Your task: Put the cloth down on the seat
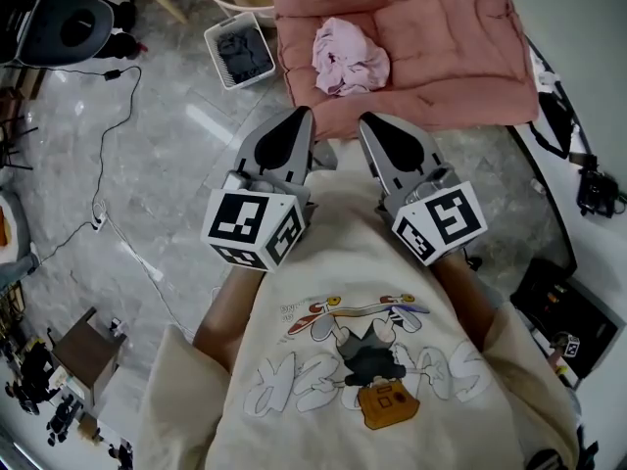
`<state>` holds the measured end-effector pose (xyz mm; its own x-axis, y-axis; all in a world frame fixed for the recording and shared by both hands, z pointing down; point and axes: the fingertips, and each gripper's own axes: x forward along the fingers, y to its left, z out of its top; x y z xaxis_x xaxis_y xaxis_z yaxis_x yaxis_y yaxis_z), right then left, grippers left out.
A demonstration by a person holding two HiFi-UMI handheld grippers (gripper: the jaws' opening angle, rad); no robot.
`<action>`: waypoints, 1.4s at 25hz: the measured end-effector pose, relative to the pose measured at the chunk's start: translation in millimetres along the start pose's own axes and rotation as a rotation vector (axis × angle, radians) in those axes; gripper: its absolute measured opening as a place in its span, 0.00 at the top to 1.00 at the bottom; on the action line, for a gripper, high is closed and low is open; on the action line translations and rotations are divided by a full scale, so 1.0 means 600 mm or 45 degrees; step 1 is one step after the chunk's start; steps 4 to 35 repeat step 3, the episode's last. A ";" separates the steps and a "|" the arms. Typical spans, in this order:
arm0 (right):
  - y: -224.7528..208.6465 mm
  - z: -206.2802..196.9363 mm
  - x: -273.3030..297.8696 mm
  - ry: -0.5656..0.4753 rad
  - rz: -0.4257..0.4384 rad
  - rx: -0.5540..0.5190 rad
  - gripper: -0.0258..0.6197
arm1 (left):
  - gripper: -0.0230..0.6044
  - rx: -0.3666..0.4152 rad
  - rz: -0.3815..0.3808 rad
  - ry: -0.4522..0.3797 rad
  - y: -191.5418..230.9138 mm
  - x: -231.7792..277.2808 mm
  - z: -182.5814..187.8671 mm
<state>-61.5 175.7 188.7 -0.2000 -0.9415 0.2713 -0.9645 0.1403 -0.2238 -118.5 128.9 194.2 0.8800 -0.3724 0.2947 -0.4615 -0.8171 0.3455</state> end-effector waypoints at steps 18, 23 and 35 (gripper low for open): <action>0.005 -0.015 -0.003 0.028 -0.003 0.028 0.91 | 0.96 -0.014 -0.006 0.019 -0.001 -0.006 -0.011; 0.005 -0.015 -0.003 0.028 -0.003 0.028 0.91 | 0.96 -0.014 -0.006 0.019 -0.001 -0.006 -0.011; 0.005 -0.015 -0.003 0.028 -0.003 0.028 0.91 | 0.96 -0.014 -0.006 0.019 -0.001 -0.006 -0.011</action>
